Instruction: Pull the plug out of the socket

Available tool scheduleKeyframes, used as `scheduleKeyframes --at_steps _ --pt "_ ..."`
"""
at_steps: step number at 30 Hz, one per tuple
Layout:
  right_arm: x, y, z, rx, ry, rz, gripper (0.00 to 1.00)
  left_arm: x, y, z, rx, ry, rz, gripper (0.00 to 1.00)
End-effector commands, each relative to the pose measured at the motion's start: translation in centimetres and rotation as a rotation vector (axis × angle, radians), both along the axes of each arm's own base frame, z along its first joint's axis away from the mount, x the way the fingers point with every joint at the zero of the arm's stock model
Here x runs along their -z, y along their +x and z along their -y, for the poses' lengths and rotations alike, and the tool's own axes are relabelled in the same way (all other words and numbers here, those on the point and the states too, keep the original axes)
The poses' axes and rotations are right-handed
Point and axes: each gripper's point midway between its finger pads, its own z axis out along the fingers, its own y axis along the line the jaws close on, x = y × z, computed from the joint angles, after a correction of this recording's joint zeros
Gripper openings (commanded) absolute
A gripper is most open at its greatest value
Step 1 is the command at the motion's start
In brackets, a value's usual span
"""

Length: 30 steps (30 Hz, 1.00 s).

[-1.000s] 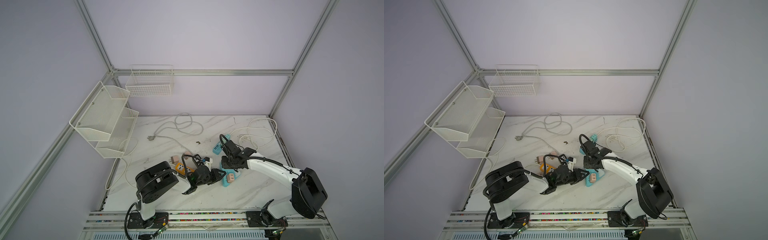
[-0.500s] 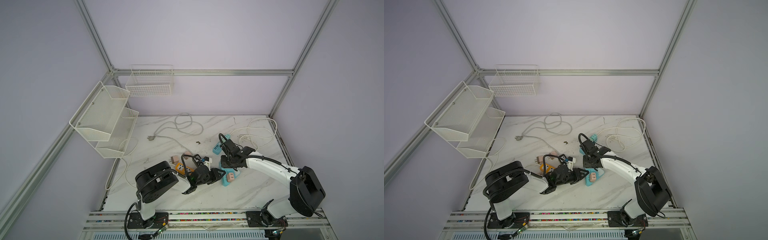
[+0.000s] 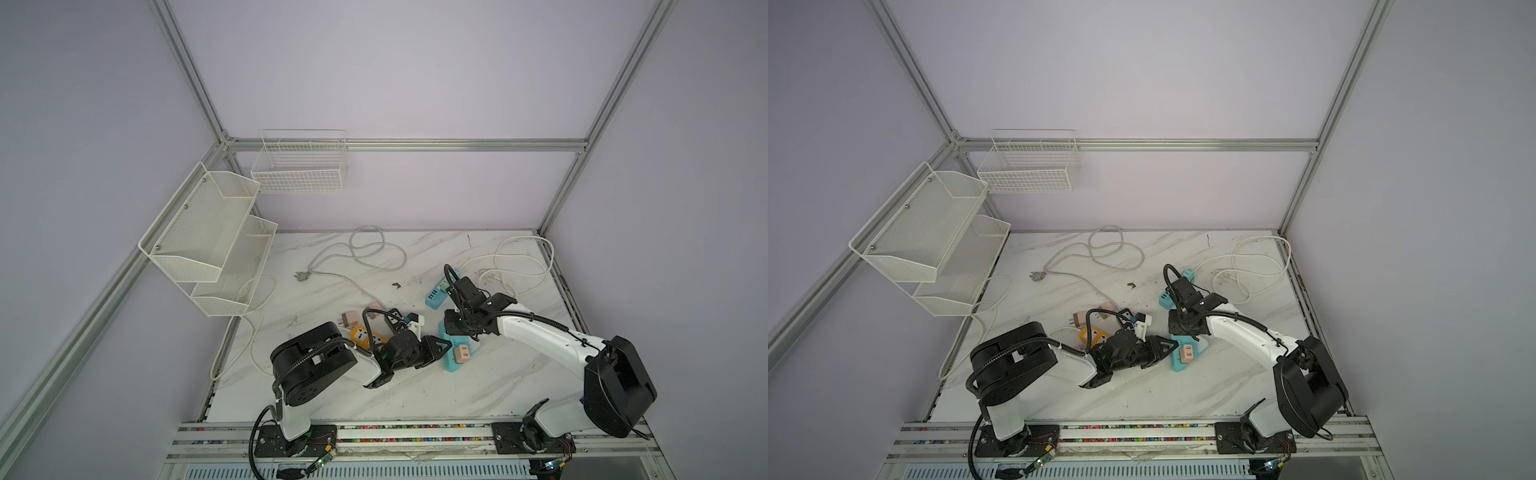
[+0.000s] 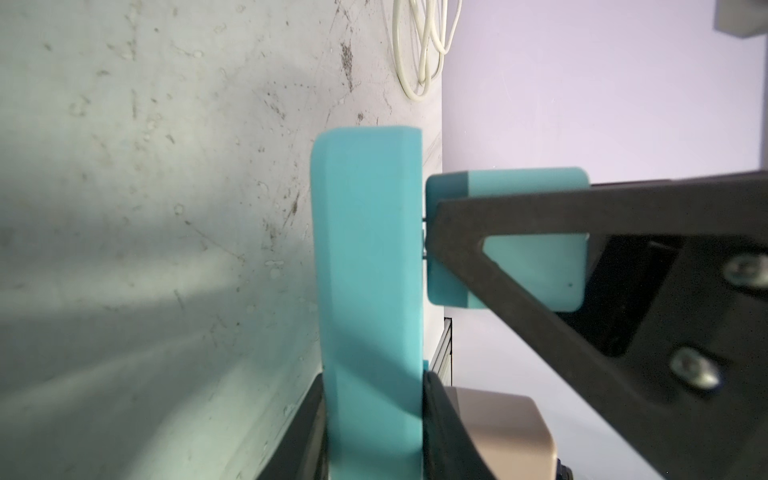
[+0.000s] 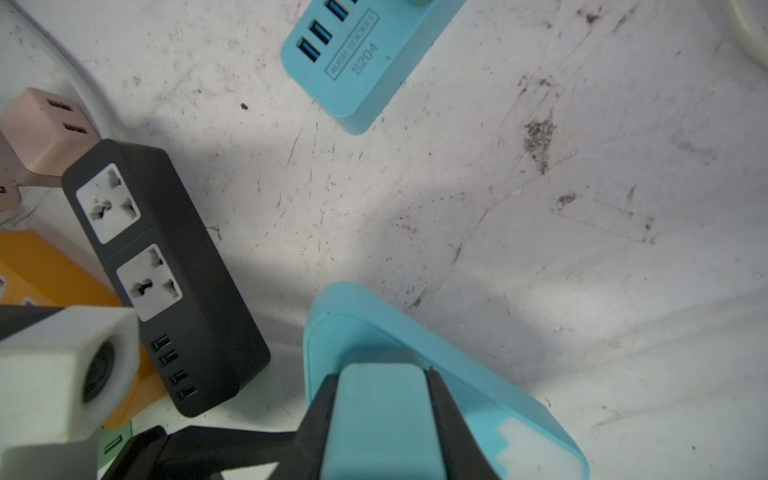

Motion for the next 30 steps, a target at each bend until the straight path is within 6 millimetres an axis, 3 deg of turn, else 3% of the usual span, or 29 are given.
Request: scheduleKeyframes --at_steps 1,3,8,10,15,19,24,30 --pt "-2.5 2.3 -0.2 0.030 0.079 0.117 0.04 3.3 -2.4 -0.9 0.077 0.091 -0.057 0.00" --pt "-2.6 2.4 -0.3 0.030 0.081 0.118 0.04 3.2 -2.4 -0.9 0.078 0.088 -0.057 0.00" --pt "-3.2 1.7 -3.0 -0.027 0.102 0.127 0.00 3.2 -2.3 -0.7 0.082 0.088 -0.056 0.00" --pt "-2.8 1.5 -2.7 -0.021 0.092 0.118 0.00 3.2 -2.4 -0.6 0.084 0.087 -0.056 0.00" --pt "-2.4 2.2 0.1 0.047 0.067 0.118 0.00 3.3 -2.4 -0.7 0.086 0.089 -0.059 0.00" --pt "-3.2 2.5 -0.8 0.009 0.083 0.125 0.00 3.3 -2.4 -0.6 0.089 0.087 -0.058 0.00" --pt "-2.8 1.8 -2.3 -0.038 0.024 0.113 0.00 3.1 -2.4 -0.6 0.088 0.082 -0.055 0.00" --pt "-3.2 2.3 0.4 0.016 0.058 0.128 0.00 3.2 -2.5 -0.6 0.093 0.083 -0.059 0.00"
